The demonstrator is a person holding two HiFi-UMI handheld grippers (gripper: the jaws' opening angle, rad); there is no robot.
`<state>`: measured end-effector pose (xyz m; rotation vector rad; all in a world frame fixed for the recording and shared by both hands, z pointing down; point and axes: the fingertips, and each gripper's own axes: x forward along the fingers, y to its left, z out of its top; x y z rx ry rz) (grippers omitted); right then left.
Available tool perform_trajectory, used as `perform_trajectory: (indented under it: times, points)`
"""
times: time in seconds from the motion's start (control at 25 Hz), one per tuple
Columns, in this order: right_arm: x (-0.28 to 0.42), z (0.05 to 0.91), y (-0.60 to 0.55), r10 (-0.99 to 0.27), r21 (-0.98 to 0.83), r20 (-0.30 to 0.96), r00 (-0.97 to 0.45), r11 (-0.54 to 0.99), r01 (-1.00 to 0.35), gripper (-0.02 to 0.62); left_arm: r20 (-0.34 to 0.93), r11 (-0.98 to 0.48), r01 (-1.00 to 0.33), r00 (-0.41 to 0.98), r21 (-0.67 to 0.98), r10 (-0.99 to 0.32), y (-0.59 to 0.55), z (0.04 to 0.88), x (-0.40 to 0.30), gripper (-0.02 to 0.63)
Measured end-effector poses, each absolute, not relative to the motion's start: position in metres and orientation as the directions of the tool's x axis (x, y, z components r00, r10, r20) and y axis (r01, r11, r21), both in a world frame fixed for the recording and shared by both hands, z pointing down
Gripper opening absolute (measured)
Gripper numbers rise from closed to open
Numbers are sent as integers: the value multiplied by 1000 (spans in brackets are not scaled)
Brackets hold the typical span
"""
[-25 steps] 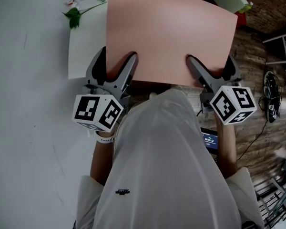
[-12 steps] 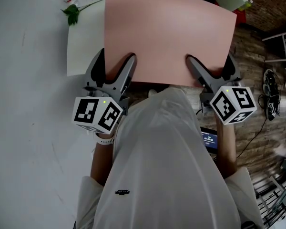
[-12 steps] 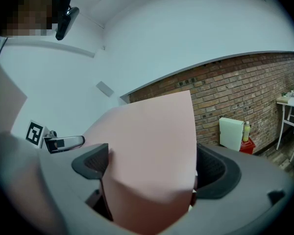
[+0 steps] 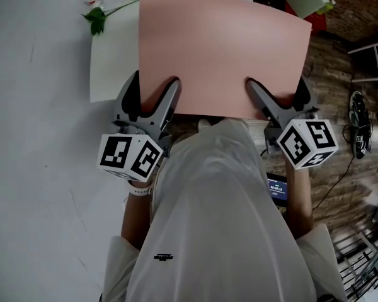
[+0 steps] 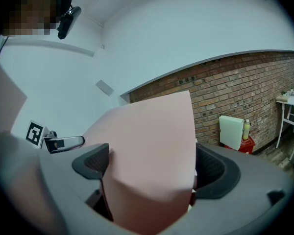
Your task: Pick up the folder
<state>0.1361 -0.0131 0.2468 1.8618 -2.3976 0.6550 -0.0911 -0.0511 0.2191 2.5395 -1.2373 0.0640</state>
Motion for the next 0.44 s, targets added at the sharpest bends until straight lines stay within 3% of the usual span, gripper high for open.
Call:
perform_trajectory:
  times: [0.44]
  points:
    - [126,249,-17,-919,-310,272,-284,195,-931,525,187,-574,-777,624,259,-759,-55,221,-102,370]
